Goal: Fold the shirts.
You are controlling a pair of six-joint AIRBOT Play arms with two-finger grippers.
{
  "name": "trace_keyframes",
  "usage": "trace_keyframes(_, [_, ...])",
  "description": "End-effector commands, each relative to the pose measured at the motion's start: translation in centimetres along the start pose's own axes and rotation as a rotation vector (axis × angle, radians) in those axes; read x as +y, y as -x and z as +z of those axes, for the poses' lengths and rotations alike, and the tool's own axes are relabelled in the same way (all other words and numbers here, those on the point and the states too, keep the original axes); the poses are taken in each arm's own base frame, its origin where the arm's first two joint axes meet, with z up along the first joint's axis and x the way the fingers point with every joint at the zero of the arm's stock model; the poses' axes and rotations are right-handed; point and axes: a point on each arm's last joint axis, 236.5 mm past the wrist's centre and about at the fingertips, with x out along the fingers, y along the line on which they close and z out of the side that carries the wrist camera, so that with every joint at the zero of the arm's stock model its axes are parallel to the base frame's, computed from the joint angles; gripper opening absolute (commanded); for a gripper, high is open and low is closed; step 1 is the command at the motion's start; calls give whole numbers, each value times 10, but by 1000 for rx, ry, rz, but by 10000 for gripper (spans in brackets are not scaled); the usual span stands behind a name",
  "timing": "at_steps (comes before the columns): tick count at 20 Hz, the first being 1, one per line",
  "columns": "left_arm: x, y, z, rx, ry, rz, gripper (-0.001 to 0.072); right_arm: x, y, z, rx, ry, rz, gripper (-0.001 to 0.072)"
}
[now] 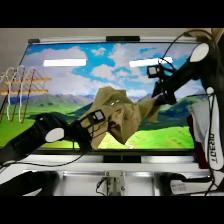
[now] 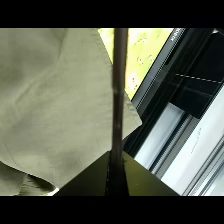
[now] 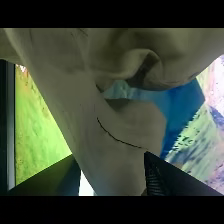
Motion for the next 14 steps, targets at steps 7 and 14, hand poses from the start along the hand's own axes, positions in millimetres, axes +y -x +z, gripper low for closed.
trace_keyframes(7, [0, 0, 0, 0, -11, 0, 40, 26, -39, -8, -6, -47, 162, 249])
trace_keyframes(14, [25, 3, -7, 23, -24, 81, 590, 30, -30, -6, 10, -134, 148, 61])
